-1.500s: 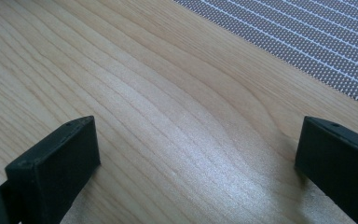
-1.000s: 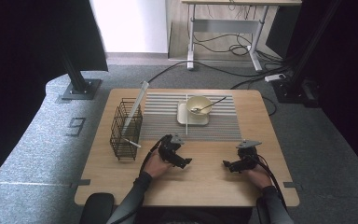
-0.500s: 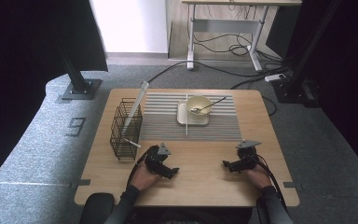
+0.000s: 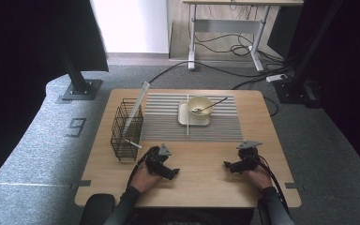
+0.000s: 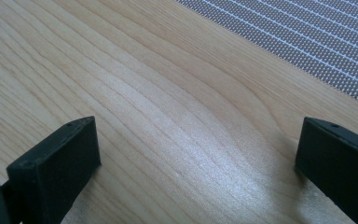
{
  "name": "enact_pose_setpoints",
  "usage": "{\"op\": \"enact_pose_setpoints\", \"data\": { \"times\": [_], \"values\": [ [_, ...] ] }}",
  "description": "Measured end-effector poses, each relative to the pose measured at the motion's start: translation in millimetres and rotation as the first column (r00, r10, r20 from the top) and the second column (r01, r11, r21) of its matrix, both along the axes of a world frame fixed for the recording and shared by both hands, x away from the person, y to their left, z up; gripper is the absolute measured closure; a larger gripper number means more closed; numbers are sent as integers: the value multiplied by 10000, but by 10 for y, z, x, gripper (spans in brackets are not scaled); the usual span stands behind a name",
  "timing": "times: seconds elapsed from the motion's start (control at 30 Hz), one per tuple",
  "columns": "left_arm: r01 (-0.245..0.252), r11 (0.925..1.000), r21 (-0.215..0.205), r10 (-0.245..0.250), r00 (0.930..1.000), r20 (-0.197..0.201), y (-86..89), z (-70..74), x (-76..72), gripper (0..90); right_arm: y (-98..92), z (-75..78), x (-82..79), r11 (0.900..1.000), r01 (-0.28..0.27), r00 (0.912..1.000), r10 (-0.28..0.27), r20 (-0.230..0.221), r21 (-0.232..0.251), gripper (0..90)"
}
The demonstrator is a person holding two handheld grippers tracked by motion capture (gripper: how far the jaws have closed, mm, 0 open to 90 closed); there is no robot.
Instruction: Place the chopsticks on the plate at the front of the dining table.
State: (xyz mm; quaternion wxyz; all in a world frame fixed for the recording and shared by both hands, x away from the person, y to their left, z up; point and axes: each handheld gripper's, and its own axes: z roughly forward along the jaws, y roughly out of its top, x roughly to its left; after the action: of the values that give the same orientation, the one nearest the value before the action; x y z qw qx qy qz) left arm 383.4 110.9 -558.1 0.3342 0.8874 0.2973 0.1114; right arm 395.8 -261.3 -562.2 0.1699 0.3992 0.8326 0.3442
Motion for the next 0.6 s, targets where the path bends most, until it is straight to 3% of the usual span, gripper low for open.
{"op": "enact_pose_setpoints", "data": {
  "times": [0.1,0.33,0.6],
  "values": [
    [-24,10000,1,24,10000,0,-1,0,-3,0,10,29,-7,9998,-36,10000,38,70,-191,0],
    [-53,10000,0,53,10000,1,-1,0,-5,0,86,207,-39,9994,-312,9989,307,353,141,10],
    [-60,10000,-4,60,10000,4,-1,0,-5,0,270,433,-72,9962,-775,9965,762,341,390,14]
  ]
}}
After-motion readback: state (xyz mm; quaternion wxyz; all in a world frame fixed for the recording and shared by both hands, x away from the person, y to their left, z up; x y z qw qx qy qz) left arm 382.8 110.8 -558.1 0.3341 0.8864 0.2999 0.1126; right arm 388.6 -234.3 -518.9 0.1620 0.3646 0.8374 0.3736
